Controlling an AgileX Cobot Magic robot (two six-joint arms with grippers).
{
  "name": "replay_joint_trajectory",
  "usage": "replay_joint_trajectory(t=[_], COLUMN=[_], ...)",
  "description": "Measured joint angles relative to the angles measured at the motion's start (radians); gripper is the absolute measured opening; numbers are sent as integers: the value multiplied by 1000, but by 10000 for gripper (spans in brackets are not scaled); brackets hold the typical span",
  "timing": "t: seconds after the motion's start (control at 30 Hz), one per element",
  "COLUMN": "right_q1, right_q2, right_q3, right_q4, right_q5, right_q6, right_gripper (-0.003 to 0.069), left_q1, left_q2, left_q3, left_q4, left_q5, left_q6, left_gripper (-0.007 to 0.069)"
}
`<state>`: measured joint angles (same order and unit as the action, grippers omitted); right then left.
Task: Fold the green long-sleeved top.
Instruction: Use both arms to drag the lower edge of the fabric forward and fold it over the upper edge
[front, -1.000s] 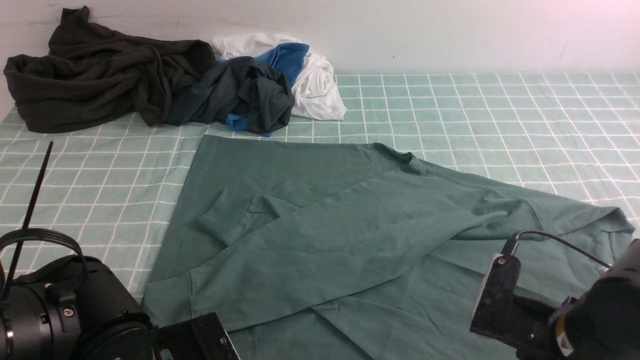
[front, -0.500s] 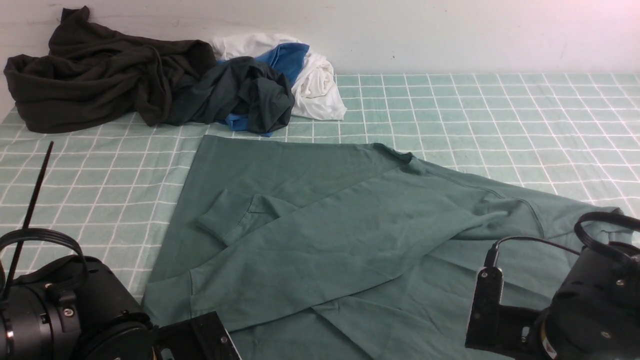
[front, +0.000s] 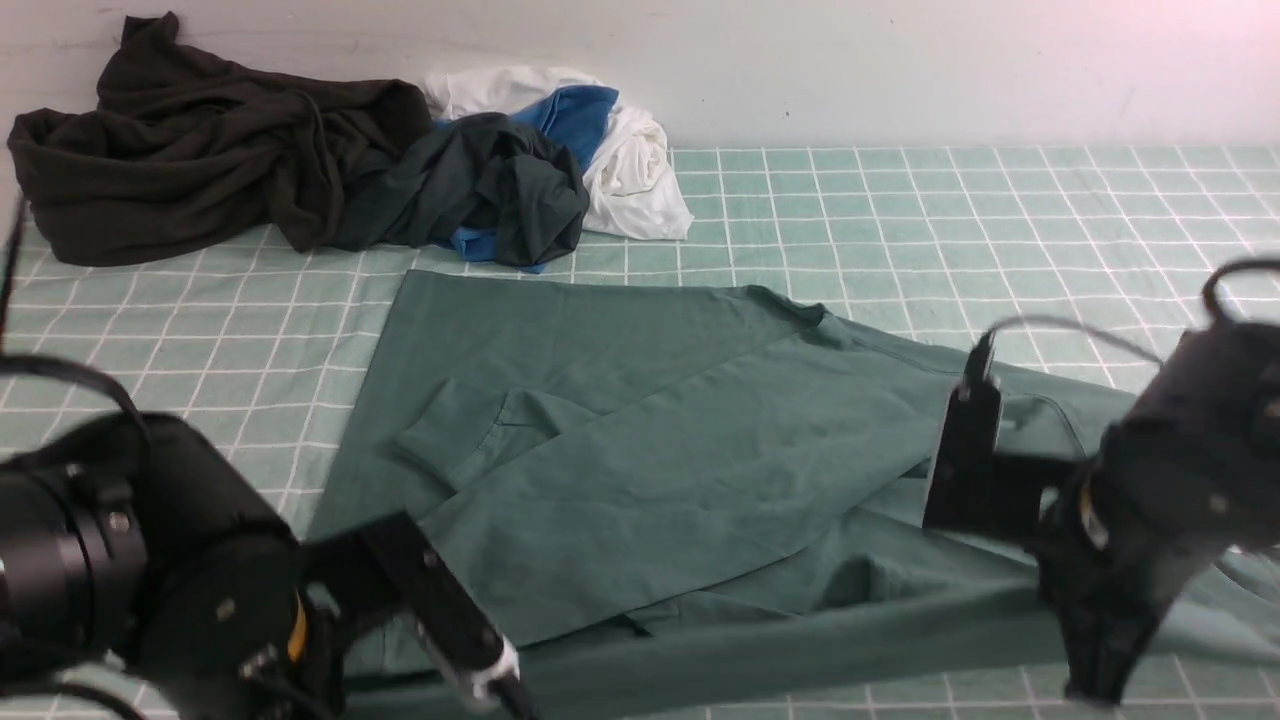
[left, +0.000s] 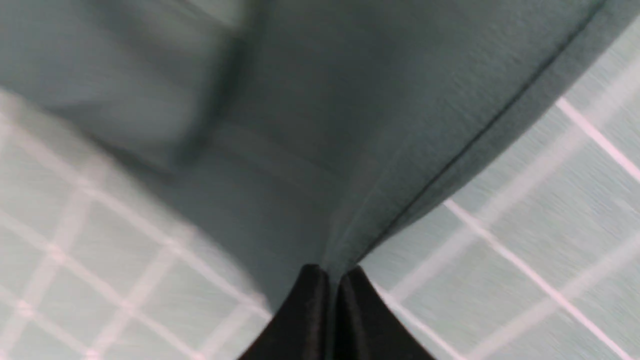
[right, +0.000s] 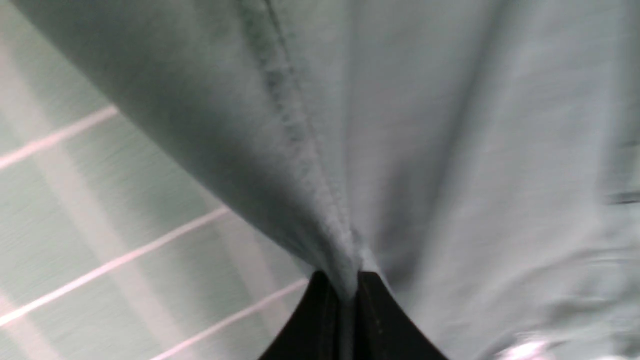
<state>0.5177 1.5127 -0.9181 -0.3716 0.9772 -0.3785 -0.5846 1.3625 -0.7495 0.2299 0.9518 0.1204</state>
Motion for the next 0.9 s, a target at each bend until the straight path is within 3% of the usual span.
replay_joint_trajectory(t=[0.2,0.4,0.57,0.7,0.8,0.9], right_q1=[-199,-286,-317,-323,-324,-329], right_q2=[101,262,435,541,596,649], right_q3=[-327,-541,-705,-782,-816,-851], right_q4=[145,211,215,212,207,177], right_q5=[-60,-48,-59,-110,-155,-213], right_q6=[-175,-243,-207,-143,-95,6], right_gripper=[10,10,10,27,75,193], left_q1=[196,270,311,331,346,365], left_q2=[123,353,611,760,824,875], left_q3=[-379,-749,-1057,-1178,-1211,-1217], left_q4=[44,47,61,78,82,94], left_q5=[10,21,45,7,-64,-173], left_q6=[130,201,228,228,228,228], left_gripper=[17,17,17,22,46,106])
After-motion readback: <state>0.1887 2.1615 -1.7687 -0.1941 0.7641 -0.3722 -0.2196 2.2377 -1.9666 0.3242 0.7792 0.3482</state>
